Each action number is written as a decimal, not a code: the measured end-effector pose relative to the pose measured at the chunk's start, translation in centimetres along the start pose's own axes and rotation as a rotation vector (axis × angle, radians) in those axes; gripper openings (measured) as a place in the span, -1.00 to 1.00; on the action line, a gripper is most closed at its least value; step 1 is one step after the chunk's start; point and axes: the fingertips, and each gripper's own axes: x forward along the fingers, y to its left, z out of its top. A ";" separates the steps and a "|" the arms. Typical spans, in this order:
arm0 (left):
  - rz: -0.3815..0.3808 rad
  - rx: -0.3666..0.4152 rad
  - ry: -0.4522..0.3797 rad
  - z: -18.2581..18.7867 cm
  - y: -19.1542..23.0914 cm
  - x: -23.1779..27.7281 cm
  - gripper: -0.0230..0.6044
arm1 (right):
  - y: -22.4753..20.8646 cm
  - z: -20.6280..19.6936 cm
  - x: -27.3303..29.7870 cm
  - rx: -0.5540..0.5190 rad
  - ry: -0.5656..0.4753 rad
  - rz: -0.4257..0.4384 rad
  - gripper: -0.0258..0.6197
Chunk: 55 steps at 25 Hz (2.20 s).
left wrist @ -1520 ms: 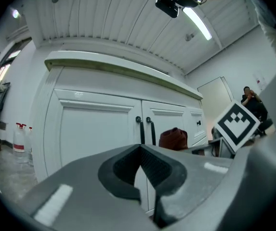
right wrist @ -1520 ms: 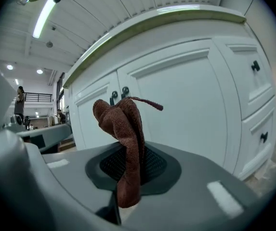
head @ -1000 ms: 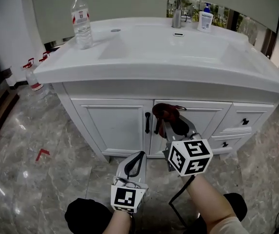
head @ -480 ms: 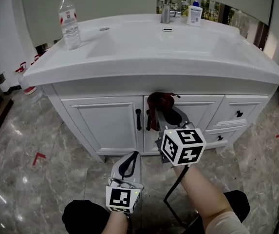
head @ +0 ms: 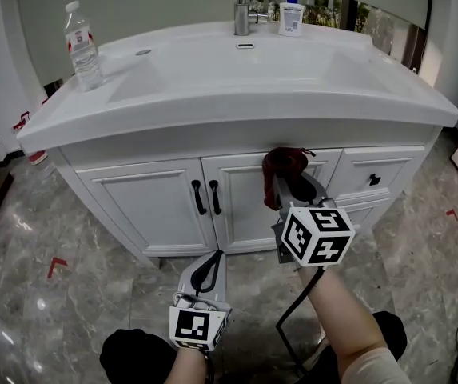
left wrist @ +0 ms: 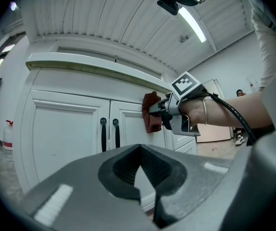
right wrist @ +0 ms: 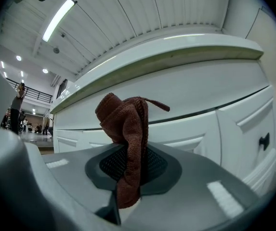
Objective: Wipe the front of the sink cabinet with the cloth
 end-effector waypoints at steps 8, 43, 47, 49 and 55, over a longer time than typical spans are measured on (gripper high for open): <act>0.048 0.001 0.024 -1.0 -1.7 0.2 -0.93 | -7.6 0.9 -2.9 0.021 -0.008 -0.090 -0.66; 0.036 -0.019 -0.016 0.4 -0.4 -2.5 -0.93 | 6.1 -8.9 3.4 -0.069 0.170 0.112 -0.66; 0.004 -0.030 -0.021 0.1 -0.9 -1.4 -0.93 | 3.4 -8.9 2.5 -0.092 0.173 0.072 -0.65; -0.013 -0.036 -0.010 -0.4 -1.4 -0.8 -0.93 | 2.0 -8.6 2.0 -0.087 0.168 0.045 -0.65; -0.052 -0.032 0.005 -1.1 -3.0 0.7 -0.93 | -3.3 -7.2 0.1 -0.067 0.144 -0.043 -0.65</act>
